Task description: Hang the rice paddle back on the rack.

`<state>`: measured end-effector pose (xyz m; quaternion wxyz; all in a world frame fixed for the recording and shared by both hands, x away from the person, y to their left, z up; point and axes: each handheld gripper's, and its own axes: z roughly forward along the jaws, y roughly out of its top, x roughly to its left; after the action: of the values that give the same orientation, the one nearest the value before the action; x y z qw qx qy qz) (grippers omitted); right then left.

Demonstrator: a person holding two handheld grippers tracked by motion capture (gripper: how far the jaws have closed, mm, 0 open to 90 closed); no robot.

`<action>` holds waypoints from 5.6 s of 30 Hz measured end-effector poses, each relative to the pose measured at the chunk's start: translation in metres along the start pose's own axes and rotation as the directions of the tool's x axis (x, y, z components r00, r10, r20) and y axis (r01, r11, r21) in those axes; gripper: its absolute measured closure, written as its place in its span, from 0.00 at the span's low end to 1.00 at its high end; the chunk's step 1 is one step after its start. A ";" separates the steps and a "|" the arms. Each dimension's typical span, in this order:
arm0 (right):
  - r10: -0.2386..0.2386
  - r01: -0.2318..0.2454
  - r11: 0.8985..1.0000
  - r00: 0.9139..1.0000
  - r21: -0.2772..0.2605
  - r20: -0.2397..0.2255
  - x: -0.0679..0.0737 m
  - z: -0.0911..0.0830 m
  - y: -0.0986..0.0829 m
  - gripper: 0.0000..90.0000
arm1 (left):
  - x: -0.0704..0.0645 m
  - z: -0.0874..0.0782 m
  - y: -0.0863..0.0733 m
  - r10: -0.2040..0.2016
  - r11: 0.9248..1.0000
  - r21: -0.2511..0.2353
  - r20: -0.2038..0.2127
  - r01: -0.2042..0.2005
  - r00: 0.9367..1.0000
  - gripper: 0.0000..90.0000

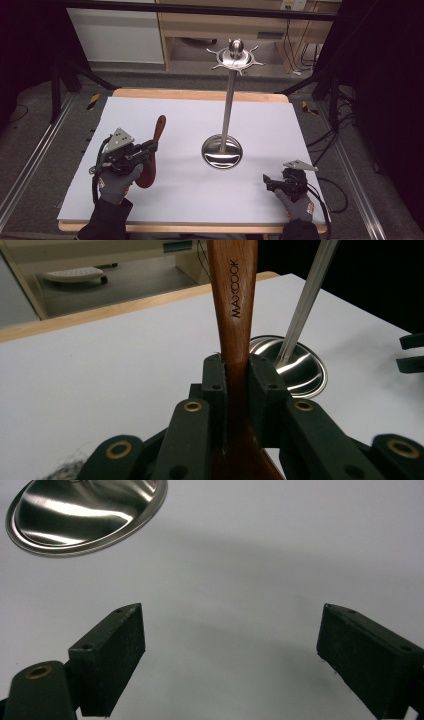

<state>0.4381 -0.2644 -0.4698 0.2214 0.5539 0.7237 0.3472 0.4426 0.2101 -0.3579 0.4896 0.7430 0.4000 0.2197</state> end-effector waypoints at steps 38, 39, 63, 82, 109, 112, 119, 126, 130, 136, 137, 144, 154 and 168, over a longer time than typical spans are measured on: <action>0.002 -0.002 1.000 1.000 -0.003 -0.003 0.000 0.000 0.002 0.13 | -0.032 -0.001 0.057 0.052 0.993 -0.111 0.084 -0.043 0.995 0.87; 0.002 -0.002 1.000 1.000 -0.003 -0.004 0.000 0.000 0.002 0.13 | -0.033 -0.002 0.060 0.055 0.992 -0.117 0.085 -0.045 0.995 0.87; -0.004 0.004 1.000 1.000 -0.005 -0.003 -0.001 0.000 0.002 0.13 | -0.047 -0.006 0.088 0.087 0.984 -0.163 0.106 -0.069 0.991 0.87; 0.013 -0.013 1.000 1.000 -0.003 -0.004 -0.001 0.000 0.002 0.13 | -0.061 -0.009 0.117 0.118 0.977 -0.192 0.123 -0.093 0.985 0.87; 0.004 -0.004 1.000 1.000 -0.007 -0.006 -0.003 0.000 0.003 0.13 | -0.071 0.003 0.148 0.146 0.973 -0.200 0.125 -0.119 0.981 0.87; 0.006 -0.006 1.000 1.000 -0.008 -0.004 -0.003 0.000 0.003 0.13 | -0.070 0.004 0.150 0.148 0.972 -0.200 0.122 -0.122 0.981 0.87; 0.009 -0.009 1.000 1.000 -0.008 -0.005 -0.003 0.000 0.003 0.13 | -0.070 0.006 0.152 0.151 0.972 -0.201 0.125 -0.124 0.981 0.87; 0.009 -0.009 1.000 1.000 -0.008 -0.006 -0.003 -0.001 0.003 0.13 | -0.072 0.011 0.154 0.155 0.973 -0.193 0.130 -0.128 0.979 0.87; 0.010 -0.010 1.000 1.000 -0.007 -0.007 -0.003 -0.001 0.003 0.13 | -0.073 0.015 0.154 0.159 0.973 -0.189 0.129 -0.133 0.979 0.87; 0.011 -0.011 1.000 1.000 -0.009 -0.008 -0.003 -0.001 0.003 0.13 | -0.073 0.017 0.155 0.156 0.974 -0.183 0.127 -0.131 0.980 0.87; 0.011 -0.011 1.000 1.000 -0.009 -0.008 -0.003 -0.001 0.003 0.13 | -0.074 0.018 0.155 0.157 0.974 -0.183 0.128 -0.133 0.979 0.87; 0.011 -0.011 1.000 1.000 -0.010 -0.008 -0.003 -0.001 0.004 0.13 | -0.075 0.023 0.157 0.157 0.974 -0.181 0.128 -0.132 0.979 0.87; 0.017 -0.017 1.000 1.000 -0.009 -0.011 -0.003 -0.001 0.004 0.13 | -0.075 0.029 0.158 0.150 0.976 -0.178 0.135 -0.125 0.979 0.87; 0.012 -0.012 1.000 1.000 -0.011 -0.009 -0.003 -0.001 0.004 0.13 | -0.077 0.035 0.158 0.155 0.976 -0.172 0.123 -0.132 0.980 0.87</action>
<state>0.4405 -0.2673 -0.4665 0.2189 0.5554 0.7194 0.3549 0.4824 0.0966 -0.2252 0.5577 0.7407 0.2915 0.2354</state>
